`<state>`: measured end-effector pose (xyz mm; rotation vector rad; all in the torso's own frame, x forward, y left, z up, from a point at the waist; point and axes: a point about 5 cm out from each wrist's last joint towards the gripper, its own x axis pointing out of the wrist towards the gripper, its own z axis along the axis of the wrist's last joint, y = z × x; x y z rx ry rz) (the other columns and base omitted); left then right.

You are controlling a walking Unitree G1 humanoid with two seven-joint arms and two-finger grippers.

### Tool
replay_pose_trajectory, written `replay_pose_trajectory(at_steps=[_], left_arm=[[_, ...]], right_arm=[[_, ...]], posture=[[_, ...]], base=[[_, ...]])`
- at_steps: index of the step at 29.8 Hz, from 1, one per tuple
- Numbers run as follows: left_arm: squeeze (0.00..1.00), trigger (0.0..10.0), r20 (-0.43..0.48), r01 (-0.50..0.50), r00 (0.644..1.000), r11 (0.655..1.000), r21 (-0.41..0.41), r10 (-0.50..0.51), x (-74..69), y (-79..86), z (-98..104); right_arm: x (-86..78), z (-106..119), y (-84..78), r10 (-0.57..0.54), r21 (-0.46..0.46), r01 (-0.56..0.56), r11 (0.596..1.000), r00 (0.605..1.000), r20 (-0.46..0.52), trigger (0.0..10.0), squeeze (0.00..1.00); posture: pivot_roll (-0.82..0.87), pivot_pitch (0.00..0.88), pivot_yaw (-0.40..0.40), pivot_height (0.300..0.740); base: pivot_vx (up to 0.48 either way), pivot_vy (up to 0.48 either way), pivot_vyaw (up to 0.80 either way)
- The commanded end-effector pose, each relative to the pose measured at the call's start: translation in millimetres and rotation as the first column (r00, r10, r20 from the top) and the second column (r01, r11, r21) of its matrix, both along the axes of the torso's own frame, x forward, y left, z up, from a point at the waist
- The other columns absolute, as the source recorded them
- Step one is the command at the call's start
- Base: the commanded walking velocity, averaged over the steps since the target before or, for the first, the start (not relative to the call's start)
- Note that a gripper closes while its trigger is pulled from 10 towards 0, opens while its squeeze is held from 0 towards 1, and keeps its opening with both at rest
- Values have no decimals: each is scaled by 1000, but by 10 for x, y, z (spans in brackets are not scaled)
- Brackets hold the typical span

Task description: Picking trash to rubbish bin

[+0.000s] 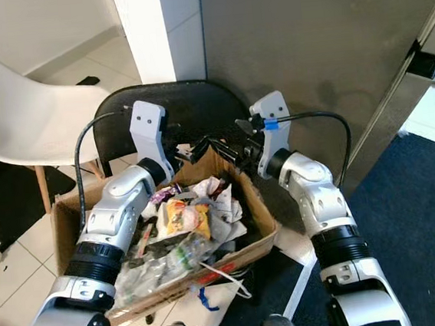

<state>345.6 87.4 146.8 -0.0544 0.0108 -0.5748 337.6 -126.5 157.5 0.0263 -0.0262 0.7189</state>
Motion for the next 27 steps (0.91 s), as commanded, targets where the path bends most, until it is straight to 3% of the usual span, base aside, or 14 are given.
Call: replay_pose_trajectory(at_steps=[1, 13, 27], left_arm=[[0, 10000, 2, 41, 999, 999, 1, -41, -5, -91, -1], [0, 10000, 4, 40, 999, 999, -8, -40, 2, -86, -21], [0, 10000, 13, 49, 999, 998, -30, -48, 2, -81, -19]], right_arm=[[-4, 5, -22, -1, 17, 1, 1000, 1000, 4, 10000, 0], [-5, -7, -20, -1, 20, 1, 1000, 1000, 2, 10000, 0], [-4, -14, -27, -4, 27, 4, 1000, 1000, 1, 10000, 0]], posture=[[-31, 0, 9, 740], [-35, 0, 8, 740], [-38, 0, 9, 740]], base=[[0, -461, 0], [0, -445, 0], [0, 0, 0]])
